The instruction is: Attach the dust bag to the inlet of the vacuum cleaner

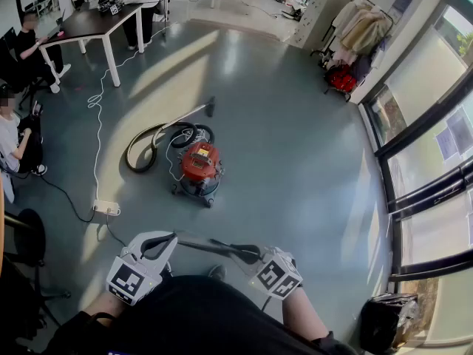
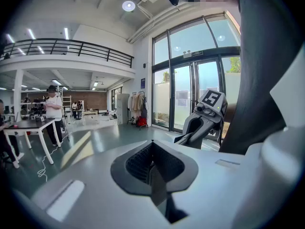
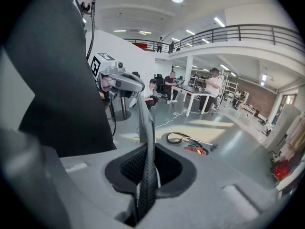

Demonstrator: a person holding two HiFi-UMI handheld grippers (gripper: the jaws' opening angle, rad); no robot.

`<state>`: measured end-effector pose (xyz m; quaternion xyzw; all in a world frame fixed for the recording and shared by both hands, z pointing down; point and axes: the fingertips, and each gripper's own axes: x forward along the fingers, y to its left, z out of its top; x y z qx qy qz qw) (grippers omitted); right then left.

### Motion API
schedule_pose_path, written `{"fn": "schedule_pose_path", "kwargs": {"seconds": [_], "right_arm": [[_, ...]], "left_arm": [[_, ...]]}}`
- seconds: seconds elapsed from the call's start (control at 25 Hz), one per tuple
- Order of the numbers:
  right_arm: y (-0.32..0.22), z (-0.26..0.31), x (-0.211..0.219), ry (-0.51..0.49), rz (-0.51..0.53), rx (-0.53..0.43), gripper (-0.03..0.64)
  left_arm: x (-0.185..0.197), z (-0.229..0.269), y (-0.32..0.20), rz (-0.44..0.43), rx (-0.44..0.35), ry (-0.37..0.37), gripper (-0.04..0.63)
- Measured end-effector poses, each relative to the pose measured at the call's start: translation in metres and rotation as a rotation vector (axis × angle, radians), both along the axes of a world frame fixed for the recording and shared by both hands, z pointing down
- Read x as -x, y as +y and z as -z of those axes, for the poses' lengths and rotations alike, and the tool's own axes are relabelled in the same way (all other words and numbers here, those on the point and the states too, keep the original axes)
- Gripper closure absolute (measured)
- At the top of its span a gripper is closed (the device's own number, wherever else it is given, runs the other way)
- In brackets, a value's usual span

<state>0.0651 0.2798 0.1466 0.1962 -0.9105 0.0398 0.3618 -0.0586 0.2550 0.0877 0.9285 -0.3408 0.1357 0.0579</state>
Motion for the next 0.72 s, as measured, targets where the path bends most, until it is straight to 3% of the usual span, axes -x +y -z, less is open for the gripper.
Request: {"fn": "schedule_pose_path", "kwargs": {"seconds": [0.72], "right_arm": [[-0.004,-0.003,-0.021,-0.069,0.02,0.001,0.598]], "left_arm": [[-0.026,-0.002,-0.004,0.022,0.01,-0.029,0.58]]}}
